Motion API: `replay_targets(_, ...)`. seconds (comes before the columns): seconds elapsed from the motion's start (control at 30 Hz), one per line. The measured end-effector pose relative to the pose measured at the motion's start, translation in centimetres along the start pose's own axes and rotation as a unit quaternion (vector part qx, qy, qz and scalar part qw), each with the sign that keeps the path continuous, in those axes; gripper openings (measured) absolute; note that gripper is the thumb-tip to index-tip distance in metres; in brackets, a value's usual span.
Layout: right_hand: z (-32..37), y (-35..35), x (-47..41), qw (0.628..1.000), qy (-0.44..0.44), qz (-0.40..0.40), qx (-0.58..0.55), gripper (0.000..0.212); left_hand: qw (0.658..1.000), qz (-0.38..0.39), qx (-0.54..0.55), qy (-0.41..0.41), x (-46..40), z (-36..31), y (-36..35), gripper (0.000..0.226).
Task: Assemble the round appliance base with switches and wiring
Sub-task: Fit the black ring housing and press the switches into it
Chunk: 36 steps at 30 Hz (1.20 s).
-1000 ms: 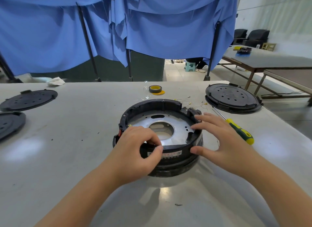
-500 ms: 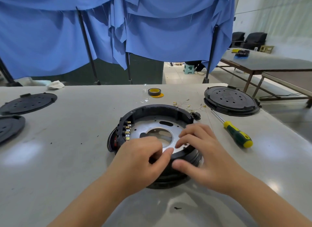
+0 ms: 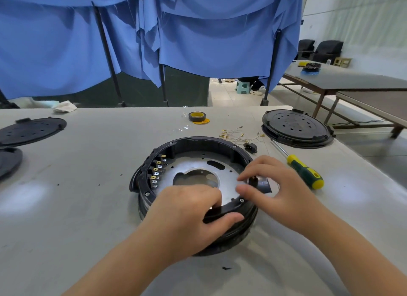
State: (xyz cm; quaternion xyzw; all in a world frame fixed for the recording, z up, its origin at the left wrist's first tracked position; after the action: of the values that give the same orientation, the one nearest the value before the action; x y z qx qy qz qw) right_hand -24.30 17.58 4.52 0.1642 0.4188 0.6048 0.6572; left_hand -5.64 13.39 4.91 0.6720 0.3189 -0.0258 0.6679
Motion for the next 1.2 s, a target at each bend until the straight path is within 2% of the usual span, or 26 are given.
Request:
replay_targets(0.1,-1.6,0.8,-0.5,0.993,-0.055,-0.088,-0.052,0.009,1.0,-0.006,0.013,0.013,0.0,0.1,0.0,0.044)
replay_targets(0.2,-3.9,2.0,-1.3,0.979,-0.145,-0.14,-0.021,0.004,1.0,-0.007,0.013,0.011,0.0,0.1,0.1,0.045)
replay_targets(0.3,-5.8,2.8,-2.6,0.971,-0.205,-0.123,0.021,0.011,1.0,-0.005,0.014,0.013,0.0,0.0,0.2,0.045)
replay_targets(0.47,-8.5,3.5,-4.9,0.959,-0.254,-0.082,0.093,0.023,1.0,-0.003,0.019,0.018,-0.1,0.2,0.2,0.045)
replay_targets(0.83,-11.3,0.4,-9.9,0.941,-0.269,0.096,0.179,0.044,1.0,-0.001,0.018,0.02,0.1,0.2,0.2,0.045)
replay_targets(1.0,-12.0,0.8,-10.4,0.935,-0.296,0.061,0.187,0.037,1.0,0.002,0.021,0.022,0.1,0.3,0.1,0.046)
replay_targets(1.2,-11.7,2.0,-8.7,0.918,-0.347,0.015,0.193,0.039,0.999,0.007,0.021,0.025,0.1,0.2,0.1,0.046)
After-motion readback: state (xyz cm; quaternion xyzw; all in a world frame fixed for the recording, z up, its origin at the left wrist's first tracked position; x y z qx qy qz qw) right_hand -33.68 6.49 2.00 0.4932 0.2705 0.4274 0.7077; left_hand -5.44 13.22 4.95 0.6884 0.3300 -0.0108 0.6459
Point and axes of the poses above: each hand's wrist, its own x-axis away from the middle knuckle, its own y-axis out of the back of the hand, z = x × y, the point moved 3 cm from there along -x, towards the middle knuckle, and after that the axes turned 12 degrees about z, right-handed, at the moved point
